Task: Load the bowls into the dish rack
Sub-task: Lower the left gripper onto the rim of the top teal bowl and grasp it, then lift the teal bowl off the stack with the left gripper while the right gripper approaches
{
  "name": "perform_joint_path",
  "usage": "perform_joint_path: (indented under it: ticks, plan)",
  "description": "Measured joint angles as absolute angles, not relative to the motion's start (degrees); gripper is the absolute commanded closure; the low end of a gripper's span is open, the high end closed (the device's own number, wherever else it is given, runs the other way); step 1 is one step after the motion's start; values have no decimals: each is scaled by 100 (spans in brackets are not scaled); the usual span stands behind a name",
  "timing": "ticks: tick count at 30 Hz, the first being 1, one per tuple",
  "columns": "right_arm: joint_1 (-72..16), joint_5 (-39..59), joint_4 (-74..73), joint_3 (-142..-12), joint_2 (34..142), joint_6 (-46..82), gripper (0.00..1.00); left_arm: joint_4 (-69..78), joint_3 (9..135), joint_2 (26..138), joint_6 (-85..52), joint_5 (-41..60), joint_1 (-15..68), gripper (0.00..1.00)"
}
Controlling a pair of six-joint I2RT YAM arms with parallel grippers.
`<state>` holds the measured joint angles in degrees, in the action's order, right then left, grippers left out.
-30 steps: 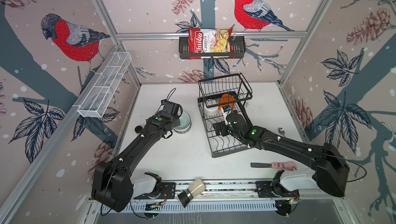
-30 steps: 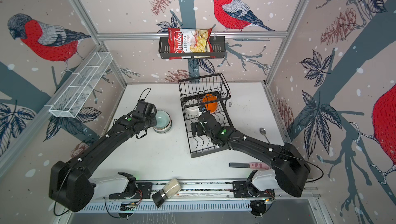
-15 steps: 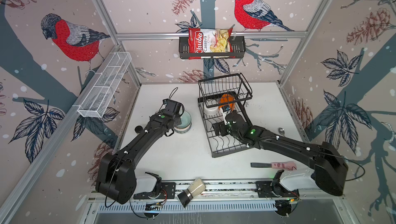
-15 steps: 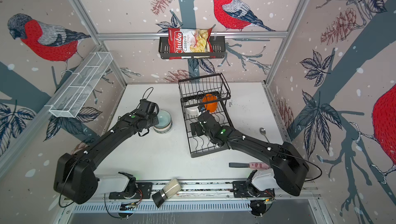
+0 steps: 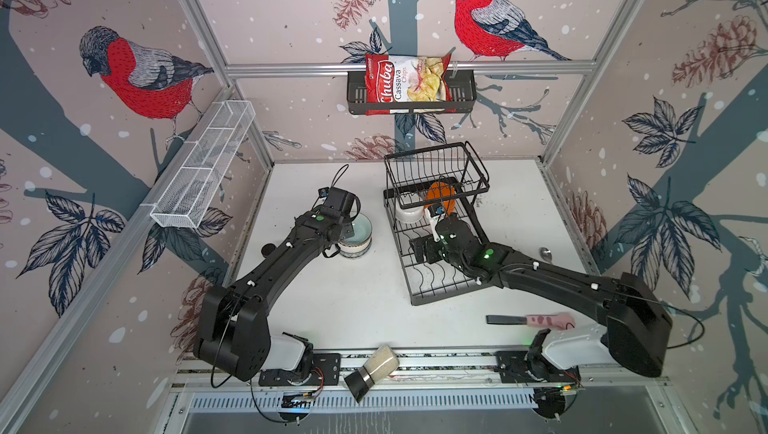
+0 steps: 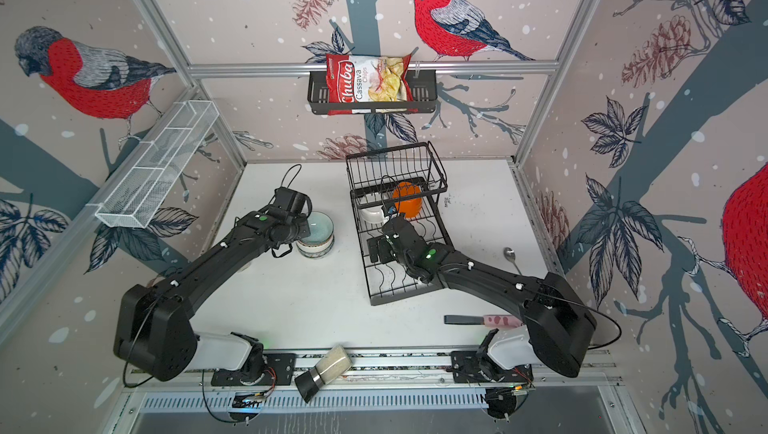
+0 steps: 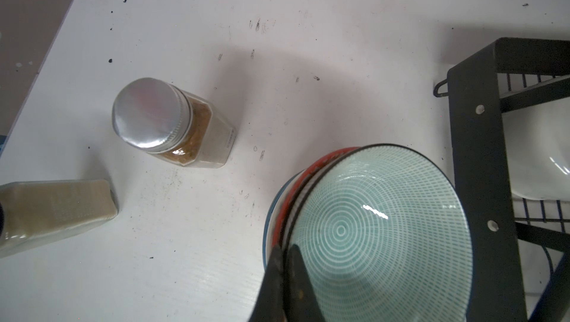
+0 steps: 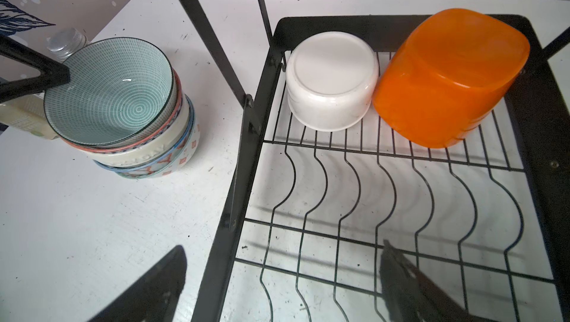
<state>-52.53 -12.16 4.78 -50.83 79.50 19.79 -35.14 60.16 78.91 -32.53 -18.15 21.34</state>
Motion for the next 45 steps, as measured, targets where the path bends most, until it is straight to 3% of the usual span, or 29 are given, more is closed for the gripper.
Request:
perform_joint_path:
  ticks: [15, 45]
  plan:
    - [-5363, -963, 480, -5301, 7999, 1984, 8, -3072, 5293, 6635, -2995, -1553, 2134, 100]
    - [-5933, -200, 958, -6890, 9054, 2405, 30, -2790, 4936, 6020, -2552, -904, 2134, 100]
